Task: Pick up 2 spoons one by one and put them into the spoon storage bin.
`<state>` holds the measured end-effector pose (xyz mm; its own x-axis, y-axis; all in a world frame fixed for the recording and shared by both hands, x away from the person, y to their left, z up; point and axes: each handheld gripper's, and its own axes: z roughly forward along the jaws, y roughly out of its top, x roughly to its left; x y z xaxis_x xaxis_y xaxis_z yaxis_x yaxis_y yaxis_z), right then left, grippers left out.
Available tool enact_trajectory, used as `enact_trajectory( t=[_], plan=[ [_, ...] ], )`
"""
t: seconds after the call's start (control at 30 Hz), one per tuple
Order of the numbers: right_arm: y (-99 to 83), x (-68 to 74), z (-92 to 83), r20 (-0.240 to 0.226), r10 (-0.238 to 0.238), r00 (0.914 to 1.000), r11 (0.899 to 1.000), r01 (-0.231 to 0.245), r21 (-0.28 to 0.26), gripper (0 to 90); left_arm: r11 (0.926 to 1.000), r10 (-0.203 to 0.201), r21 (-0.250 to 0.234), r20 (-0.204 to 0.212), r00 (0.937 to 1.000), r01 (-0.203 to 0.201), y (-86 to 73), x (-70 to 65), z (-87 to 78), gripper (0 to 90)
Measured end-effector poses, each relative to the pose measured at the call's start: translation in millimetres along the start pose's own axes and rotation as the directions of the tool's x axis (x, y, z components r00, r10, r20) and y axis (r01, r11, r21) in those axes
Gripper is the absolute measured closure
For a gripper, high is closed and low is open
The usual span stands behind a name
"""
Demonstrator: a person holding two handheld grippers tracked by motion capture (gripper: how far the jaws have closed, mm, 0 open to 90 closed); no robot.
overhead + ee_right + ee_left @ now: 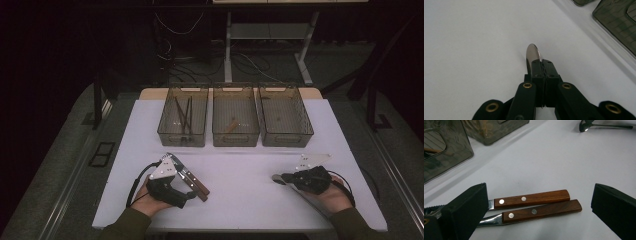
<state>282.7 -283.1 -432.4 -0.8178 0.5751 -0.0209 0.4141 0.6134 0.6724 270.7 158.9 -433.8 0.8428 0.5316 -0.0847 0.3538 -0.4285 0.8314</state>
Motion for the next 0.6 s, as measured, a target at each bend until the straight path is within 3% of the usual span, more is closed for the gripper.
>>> enact_trajectory(
  t=[0.3,0.6],
  plan=[
    [2.1,-2.5,-0.1,-0.013,0.006,0.9999,1.000,-0.006,0.006,89.2,1.0000,-0.001,0.000,0.000,1.0000,0.001,-0.1,0.1,0.0,0.8],
    [14.9,-12.5,-3.1,0.007,0.021,0.9998,1.000,-0.020,-0.011,89.2,1.0000,-0.005,0.000,0.001,1.0000,0.005,-0.5,0.1,0.6,0.7]
  ],
)
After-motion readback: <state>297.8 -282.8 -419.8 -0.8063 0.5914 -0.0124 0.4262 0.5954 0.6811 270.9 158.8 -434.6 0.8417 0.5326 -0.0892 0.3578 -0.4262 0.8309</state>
